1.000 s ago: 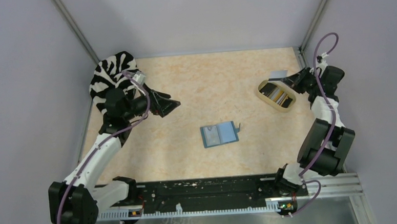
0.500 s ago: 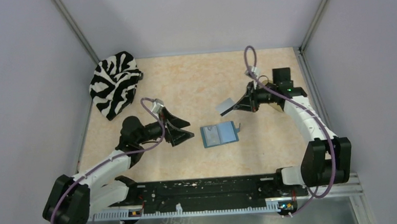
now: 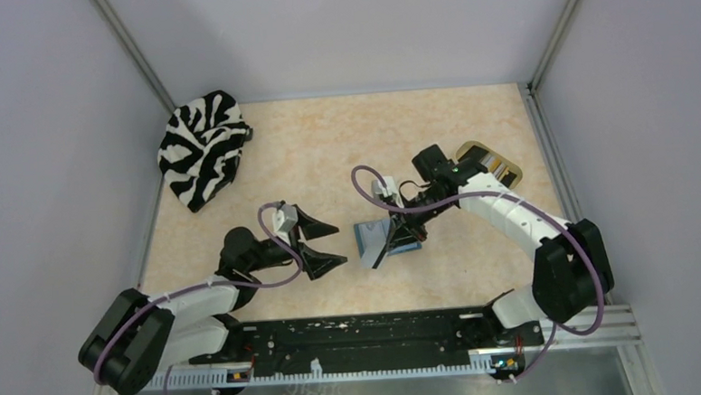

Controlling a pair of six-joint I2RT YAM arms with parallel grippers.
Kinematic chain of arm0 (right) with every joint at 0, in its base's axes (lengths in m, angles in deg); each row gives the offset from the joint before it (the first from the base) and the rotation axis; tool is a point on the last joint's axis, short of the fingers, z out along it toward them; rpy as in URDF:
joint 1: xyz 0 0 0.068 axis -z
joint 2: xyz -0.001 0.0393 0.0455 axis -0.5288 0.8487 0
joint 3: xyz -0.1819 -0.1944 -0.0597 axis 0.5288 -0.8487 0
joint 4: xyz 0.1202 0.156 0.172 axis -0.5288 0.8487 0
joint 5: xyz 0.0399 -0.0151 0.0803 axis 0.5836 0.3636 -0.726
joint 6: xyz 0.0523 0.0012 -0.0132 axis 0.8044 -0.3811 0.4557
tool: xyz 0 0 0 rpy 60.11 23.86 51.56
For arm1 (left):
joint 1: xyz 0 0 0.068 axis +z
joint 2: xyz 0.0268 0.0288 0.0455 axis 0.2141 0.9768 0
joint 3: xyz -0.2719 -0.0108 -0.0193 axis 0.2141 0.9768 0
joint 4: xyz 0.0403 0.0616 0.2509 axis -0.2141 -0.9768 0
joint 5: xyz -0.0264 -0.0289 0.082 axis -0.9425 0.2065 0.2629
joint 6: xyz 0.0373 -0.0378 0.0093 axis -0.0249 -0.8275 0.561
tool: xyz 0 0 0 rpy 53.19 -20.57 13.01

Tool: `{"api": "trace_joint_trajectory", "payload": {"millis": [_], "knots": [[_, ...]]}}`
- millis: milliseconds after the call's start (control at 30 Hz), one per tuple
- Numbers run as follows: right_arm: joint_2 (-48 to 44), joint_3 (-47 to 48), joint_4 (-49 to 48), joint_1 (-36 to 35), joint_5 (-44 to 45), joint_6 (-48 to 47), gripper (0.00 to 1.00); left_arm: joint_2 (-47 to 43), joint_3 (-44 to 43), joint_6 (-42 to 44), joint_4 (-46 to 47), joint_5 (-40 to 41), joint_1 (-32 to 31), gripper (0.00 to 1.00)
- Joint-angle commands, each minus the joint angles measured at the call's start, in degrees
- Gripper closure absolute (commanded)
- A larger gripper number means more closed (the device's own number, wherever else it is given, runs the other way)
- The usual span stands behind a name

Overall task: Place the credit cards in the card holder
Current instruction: Pick up the credit card from the storage box.

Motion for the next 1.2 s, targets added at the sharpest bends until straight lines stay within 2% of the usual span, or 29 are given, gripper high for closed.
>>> {"api": "trace_joint_trajectory", "payload": {"millis": [0,367,667,733,767,800,867,900,933,967,1000,1033,1100,1167], "knots": [[0.8,2.1,4.2,-0.9,-0.7,-7.9,1.0,3.3,-0.3,4.5,5.0,-3.5,-2.1,0.06],[2.4,2.4,5.1,-3.1,-0.2,-9.1,1.0,12.5,-5.3,10.6,2.0,-3.6,-8.7,0.2],[3.0,2.7,5.2,-3.4,-1.0,-8.6,1.0,20.1,-10.2,12.7,-1.0,0.7,-13.6,0.4],[3.2,2.8,5.2,-3.4,-1.0,-8.4,1.0,21.3,-11.0,12.4,-1.1,0.7,-14.3,0.49],[3.2,2.9,5.2,-3.4,-1.0,-8.4,1.0,21.8,-11.4,12.2,-1.2,0.6,-14.5,0.57],[3.3,2.9,5.2,-3.4,-1.0,-8.2,1.0,22.2,-11.7,11.9,-1.4,0.4,-14.5,0.66],[3.3,3.0,4.7,-3.4,-0.9,-7.5,1.0,22.8,-12.5,11.4,-2.7,0.7,-14.6,0.95],[3.3,3.1,4.1,-3.4,-0.6,-6.4,1.0,22.9,-12.8,10.9,-3.7,1.5,-14.6,1.0],[3.4,3.2,3.5,-3.4,-0.5,-5.0,1.0,22.8,-12.9,10.1,-3.9,2.0,-14.5,1.0],[3.4,3.5,2.5,-3.3,-0.3,-2.9,0.94,22.6,-12.6,8.6,-3.0,3.0,-14.5,1.0],[3.4,3.8,1.7,-3.2,-0.1,-0.9,0.83,22.3,-11.6,6.6,-0.5,4.6,-14.5,1.0],[3.4,4.1,1.5,-2.7,-0.6,0.3,0.69,21.9,-9.4,3.7,3.4,6.2,-14.6,1.0],[3.1,4.3,1.2,-1.3,-2.8,1.9,0.56,20.9,-5.4,-1.3,12.5,10.0,-14.5,1.0],[2.1,3.9,-0.4,0.6,-5.2,4.0,0.47,20.7,-2.2,-7.1,21.6,12.8,-14.5,1.0]]}}
